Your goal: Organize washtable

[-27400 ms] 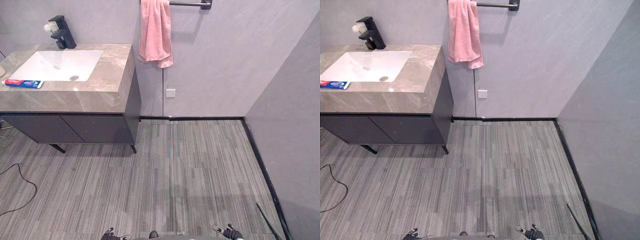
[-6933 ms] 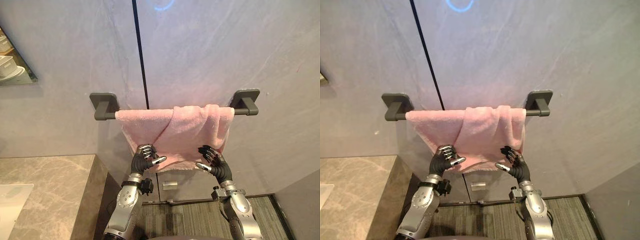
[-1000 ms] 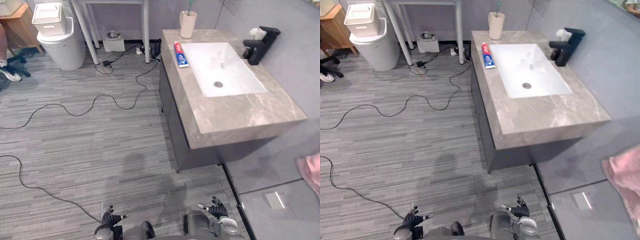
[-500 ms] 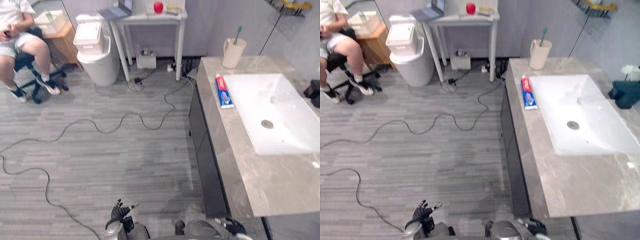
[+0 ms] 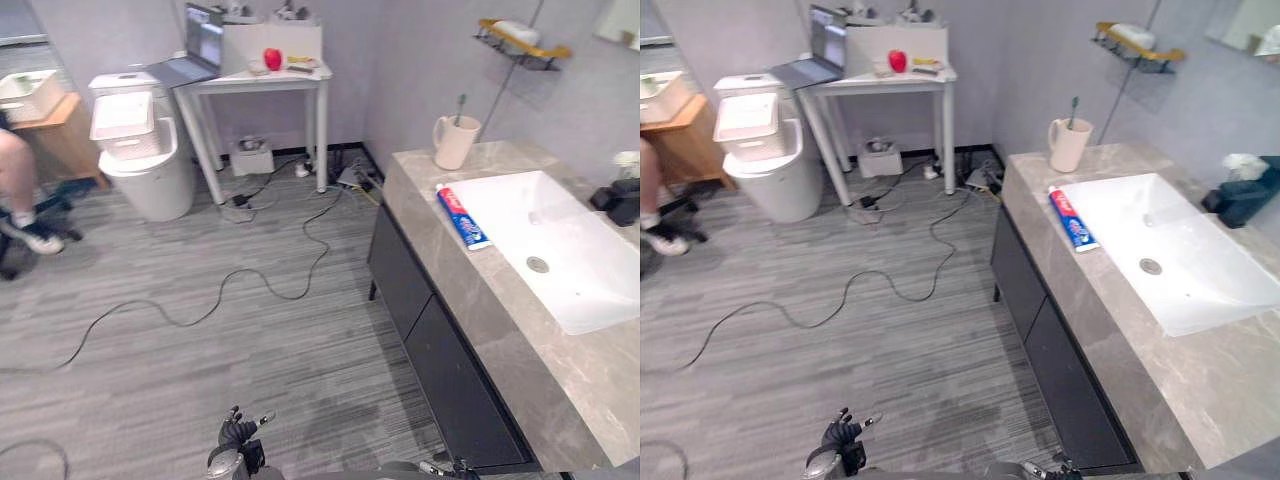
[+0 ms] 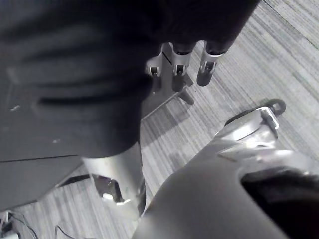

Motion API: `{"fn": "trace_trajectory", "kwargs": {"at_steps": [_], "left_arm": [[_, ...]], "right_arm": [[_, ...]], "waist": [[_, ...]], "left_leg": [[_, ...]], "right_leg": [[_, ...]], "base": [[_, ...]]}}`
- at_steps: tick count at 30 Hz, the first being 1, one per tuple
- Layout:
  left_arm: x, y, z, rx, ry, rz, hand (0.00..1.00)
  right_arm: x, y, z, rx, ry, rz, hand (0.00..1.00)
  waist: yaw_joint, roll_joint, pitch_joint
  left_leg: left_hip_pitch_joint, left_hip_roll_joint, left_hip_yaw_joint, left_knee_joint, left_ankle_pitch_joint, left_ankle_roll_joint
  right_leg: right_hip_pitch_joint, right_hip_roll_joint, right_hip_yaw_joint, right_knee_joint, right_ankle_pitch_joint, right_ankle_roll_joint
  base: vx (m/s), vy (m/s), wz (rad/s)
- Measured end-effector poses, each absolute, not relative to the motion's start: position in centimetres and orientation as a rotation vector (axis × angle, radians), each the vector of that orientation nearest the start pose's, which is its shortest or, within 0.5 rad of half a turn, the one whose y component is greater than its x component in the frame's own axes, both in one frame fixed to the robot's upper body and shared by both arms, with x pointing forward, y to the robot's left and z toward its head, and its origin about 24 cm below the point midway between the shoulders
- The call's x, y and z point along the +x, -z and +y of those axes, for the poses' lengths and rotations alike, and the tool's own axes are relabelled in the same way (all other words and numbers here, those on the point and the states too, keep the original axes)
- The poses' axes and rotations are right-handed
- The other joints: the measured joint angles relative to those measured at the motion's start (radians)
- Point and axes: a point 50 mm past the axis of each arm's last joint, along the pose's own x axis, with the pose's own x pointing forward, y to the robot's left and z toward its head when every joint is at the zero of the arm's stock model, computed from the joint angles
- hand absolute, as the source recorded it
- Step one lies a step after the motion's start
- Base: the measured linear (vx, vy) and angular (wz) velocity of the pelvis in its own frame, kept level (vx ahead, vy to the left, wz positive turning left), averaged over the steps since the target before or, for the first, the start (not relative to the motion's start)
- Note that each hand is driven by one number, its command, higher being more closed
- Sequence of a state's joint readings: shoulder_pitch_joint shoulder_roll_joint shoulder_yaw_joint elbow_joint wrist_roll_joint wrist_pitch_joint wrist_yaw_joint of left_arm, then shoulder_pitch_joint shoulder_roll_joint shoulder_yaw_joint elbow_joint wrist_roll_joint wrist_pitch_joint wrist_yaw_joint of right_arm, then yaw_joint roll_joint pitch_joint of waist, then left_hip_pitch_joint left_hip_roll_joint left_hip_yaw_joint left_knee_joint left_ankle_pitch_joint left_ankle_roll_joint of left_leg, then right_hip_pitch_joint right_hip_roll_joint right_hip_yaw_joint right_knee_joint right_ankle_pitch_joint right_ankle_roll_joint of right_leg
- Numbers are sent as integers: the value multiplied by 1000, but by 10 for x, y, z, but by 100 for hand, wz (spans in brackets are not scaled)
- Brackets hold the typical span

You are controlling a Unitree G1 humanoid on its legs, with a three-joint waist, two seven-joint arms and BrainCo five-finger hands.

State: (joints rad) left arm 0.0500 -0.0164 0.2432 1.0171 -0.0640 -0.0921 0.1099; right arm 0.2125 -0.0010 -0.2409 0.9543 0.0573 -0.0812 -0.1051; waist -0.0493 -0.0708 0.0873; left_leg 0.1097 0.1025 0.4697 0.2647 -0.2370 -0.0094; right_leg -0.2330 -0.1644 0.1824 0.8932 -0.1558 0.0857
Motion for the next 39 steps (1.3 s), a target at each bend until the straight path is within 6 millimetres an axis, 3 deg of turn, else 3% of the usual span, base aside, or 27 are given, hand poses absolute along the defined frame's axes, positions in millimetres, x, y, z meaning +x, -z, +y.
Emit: {"fn": "trace_trajectory", "kwargs": {"at_steps": [2,4,5,7,8,9,11,12,13,15,17,20,23,25,26,29,32,34,36,37,38,39], "left_arm": [[114,156,183,-134,-375,986,0],[114,156,178,-146,-368,990,0],[113,157,175,-153,-365,993,0],[110,158,175,-157,-366,1002,0],[116,157,170,-184,-367,995,0],[116,158,161,-206,-351,1000,0],[118,158,157,-211,-331,999,0],[119,157,161,-199,-333,994,0],[121,156,162,-198,-336,983,0],[123,155,162,-197,-333,969,0],[127,153,163,-197,-338,951,0],[128,152,166,-193,-345,941,0],[130,151,167,-184,-343,934,0],[130,151,162,-186,-330,939,0],[129,152,159,-179,-310,950,0],[126,152,173,-141,-329,951,0],[126,153,173,-115,-305,967,0],[122,155,172,-116,-307,984,0],[111,160,168,-127,-306,1026,0],[110,160,168,-130,-309,1032,0],[116,157,175,-117,-316,1005,0],[121,156,169,-127,-305,988,0]], "right_arm": [[64,160,-200,103,444,1061,0],[67,160,-202,100,443,1054,0],[71,159,-203,98,441,1045,0],[71,159,-200,101,436,1044,0],[72,159,-207,93,440,1043,0],[78,156,-214,75,439,1022,0],[78,155,-218,68,445,1020,0],[78,155,-220,61,449,1021,0],[75,156,-220,61,449,1032,0],[73,158,-221,63,381,1071,0],[74,159,-222,67,368,1093,0],[74,159,-221,57,415,1086,0],[79,158,-213,90,458,1049,0],[80,157,-214,87,461,1037,0],[80,157,-214,87,460,1040,0],[75,161,-199,126,450,1058,0],[79,160,-198,135,451,1044,0],[81,158,-202,146,473,1029,0],[90,155,-205,137,471,997,0],[94,154,-203,141,465,986,0],[99,154,-197,155,457,982,0],[98,153,-207,126,470,978,0]], "waist": [[-1,7,4],[-9,26,15],[-16,34,20],[-17,17,20],[-15,34,42],[-17,76,39],[-26,90,46],[-27,99,49],[-22,99,50],[-2,103,52],[9,106,53],[10,98,55],[11,64,52],[12,72,42],[14,77,35],[14,17,0],[11,11,-6],[14,35,-15],[21,91,-30],[25,96,-25],[36,58,-13],[39,99,-31]], "left_leg": [[41,1,2,-52,-1,-5],[87,11,4,-97,1,-9],[106,15,2,-116,-2,-15],[136,-19,-14,-144,-5,-43],[173,-17,-40,-142,-19,-83],[165,8,-67,-112,-18,-85],[112,50,-113,21,-18,-85],[19,110,-176,248,-9,-123],[-27,136,-202,379,2,-144],[-108,160,-212,560,5,-148],[-155,163,-186,591,-4,-134],[-190,154,-181,438,-37,-77],[-224,96,-342,247,-37,-75],[-219,71,-460,136,-31,-72],[-214,72,-452,147,-4,-108],[-185,34,-302,153,-56,-66],[-144,23,-194,114,-66,-48],[-101,26,-120,77,-60,-40],[-60,67,-12,117,-54,-49],[-78,76,6,197,-41,-57],[-130,60,5,194,-69,-29],[-79,64,-3,-90,91,-51]], "right_leg": [[-68,31,-77,45,-67,-8],[-111,71,-166,-22,-116,-31],[-117,93,-200,-93,-115,-36],[-90,127,-212,-330,2,-104],[-70,128,-219,-310,-42,-141],[-58,142,-234,-315,-72,-140],[-20,148,-260,-344,-96,-142],[52,169,-289,-404,-100,-144],[97,184,-295,-444,-97,-151],[165,205,-284,-502,-97,-155],[215,218,-242,-547,-87,-168],[258,220,-137,-577,-88,-162],[266,198,8,-567,-113,-121],[254,200,105,-541,-148,-70],[245,205,149,-504,-178,-47],[222,141,230,-503,-171,-24],[185,121,275,-526,-106,-4],[157,121,243,-530,-54,12],[137,111,56,-536,46,-7],[139,88,-16,-540,68,-21],[135,8,-133,-551,72,-19],[117,-10,-291,-563,60,-8]], "base": [[255,34,-23],[271,-65,2],[223,-98,21],[297,-125,23],[385,-141,16],[348,-125,15],[297,-165,41],[387,-236,52],[372,-218,31],[277,-81,-22],[271,37,-61],[248,171,-113],[225,297,-139],[195,433,-135],[225,487,-136],[185,368,-118],[172,297,-100],[193,230,-122],[153,169,-135],[45,98,-123],[-50,24,-115],[-98,-10,-122]]}}
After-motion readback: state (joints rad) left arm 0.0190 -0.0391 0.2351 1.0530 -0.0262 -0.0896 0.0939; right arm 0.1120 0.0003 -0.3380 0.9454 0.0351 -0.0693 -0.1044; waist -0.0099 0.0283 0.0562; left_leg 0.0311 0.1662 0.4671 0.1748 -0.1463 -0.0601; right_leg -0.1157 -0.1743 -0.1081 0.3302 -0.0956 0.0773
